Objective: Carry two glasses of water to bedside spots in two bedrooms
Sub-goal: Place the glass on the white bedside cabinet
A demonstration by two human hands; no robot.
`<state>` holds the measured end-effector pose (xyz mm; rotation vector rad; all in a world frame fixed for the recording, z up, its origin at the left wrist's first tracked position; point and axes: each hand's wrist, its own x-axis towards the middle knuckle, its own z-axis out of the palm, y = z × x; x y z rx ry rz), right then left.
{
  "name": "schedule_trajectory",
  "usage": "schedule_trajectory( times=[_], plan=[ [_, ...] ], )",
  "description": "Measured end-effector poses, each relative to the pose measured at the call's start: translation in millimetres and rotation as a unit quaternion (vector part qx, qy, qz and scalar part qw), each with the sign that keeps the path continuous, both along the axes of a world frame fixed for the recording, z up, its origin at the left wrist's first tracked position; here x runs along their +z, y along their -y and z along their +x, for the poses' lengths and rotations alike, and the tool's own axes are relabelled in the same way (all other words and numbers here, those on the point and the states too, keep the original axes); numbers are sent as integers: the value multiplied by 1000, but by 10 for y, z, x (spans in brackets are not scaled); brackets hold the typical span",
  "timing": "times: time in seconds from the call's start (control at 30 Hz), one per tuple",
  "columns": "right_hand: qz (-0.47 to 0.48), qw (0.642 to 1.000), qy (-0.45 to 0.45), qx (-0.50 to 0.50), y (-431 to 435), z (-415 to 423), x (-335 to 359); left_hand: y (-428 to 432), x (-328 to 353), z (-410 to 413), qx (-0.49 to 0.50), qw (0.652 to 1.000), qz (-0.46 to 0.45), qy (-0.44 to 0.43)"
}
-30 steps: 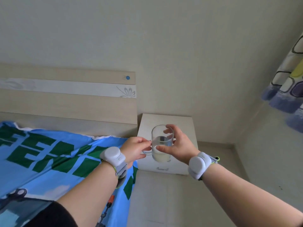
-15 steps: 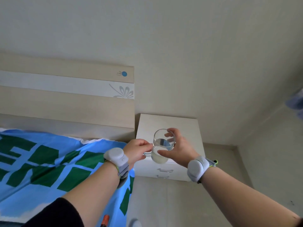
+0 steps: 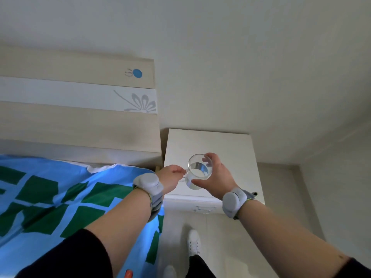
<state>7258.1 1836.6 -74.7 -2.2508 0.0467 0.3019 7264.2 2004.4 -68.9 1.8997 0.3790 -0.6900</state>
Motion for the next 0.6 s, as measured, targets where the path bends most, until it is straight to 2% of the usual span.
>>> schedule_trajectory(
  times=[0.07,0.1,0.2,0.4,0.6],
  plan=[
    [2,1000,-19,11,13,183,-209,35,-159,147,-2,1000,20,-13],
    [11,998,-56,15,31,453,-535,85,-411,379,2,998,42,-45],
    [8,997,-65,30,16,572,-708,86,-586,502,14,996,44,-72],
    [-1,998,-51,47,72,944,-1122,203,-996,884,-20,991,75,-107],
    [-22,994,-76,74,79,1394,-1614,293,-1381,1295,-55,983,101,-144]
  ],
)
